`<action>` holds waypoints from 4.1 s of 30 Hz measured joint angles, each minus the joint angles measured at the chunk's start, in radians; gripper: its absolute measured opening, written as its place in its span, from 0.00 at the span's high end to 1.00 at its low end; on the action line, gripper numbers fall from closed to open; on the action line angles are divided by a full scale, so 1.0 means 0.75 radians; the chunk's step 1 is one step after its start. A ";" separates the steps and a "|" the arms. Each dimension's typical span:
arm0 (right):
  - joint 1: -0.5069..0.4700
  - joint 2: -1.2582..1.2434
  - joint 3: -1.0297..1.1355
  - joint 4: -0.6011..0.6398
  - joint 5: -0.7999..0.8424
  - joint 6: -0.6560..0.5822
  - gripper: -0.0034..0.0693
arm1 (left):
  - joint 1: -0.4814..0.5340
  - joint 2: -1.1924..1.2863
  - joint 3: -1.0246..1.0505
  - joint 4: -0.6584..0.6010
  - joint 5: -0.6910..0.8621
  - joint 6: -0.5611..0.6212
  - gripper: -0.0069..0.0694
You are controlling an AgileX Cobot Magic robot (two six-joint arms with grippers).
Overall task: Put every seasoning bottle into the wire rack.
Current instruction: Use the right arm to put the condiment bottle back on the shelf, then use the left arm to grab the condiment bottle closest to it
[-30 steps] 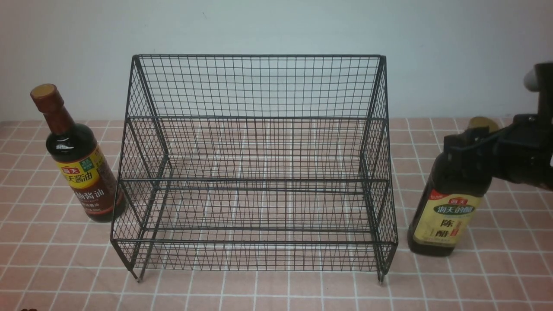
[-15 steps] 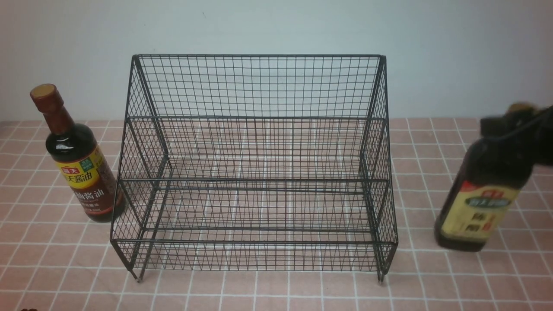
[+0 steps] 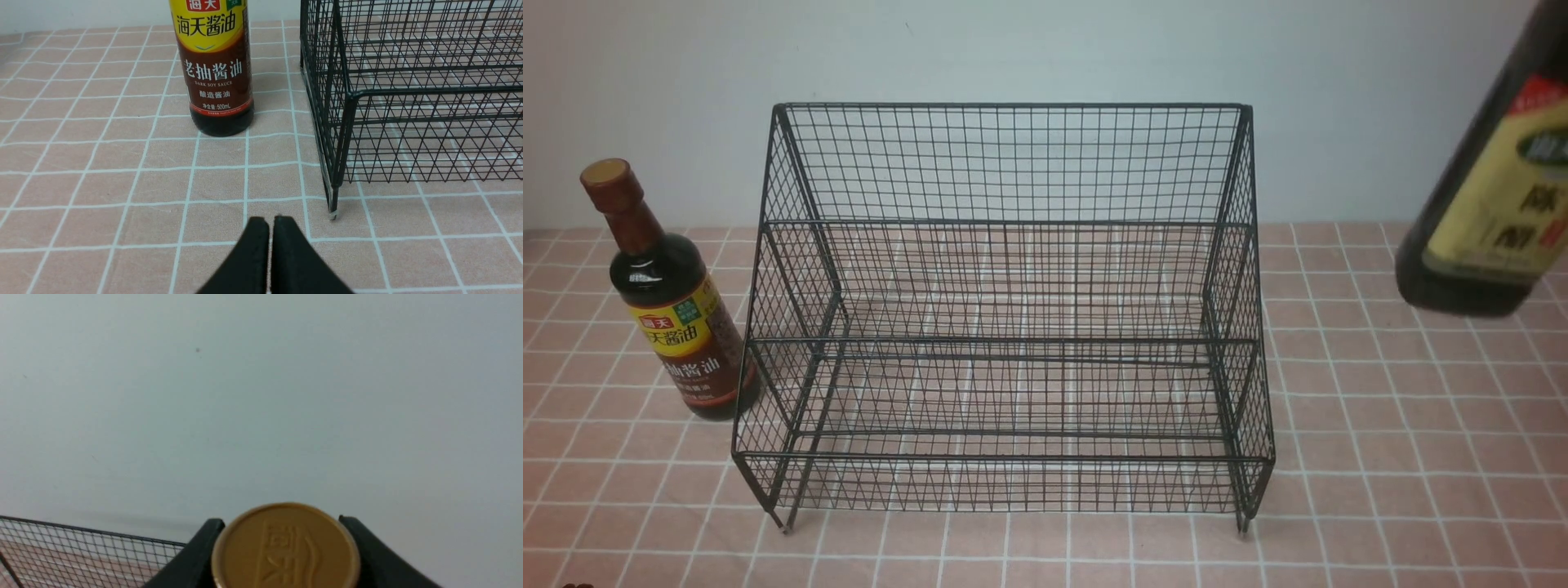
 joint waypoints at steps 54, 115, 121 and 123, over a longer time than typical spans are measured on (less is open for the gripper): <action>0.347 0.684 -0.066 0.625 -0.131 -0.652 0.51 | 0.000 0.000 0.000 0.000 0.000 0.000 0.91; 0.347 -0.734 0.249 -0.014 0.358 0.087 0.97 | 0.000 0.000 0.000 0.000 0.000 0.000 0.91; 0.347 -0.959 0.509 -0.014 0.274 0.121 0.97 | 0.000 0.000 0.000 0.000 0.000 0.000 0.91; 0.347 -1.015 0.595 -0.014 0.274 0.122 0.97 | 0.000 0.000 0.000 0.000 0.000 0.000 0.91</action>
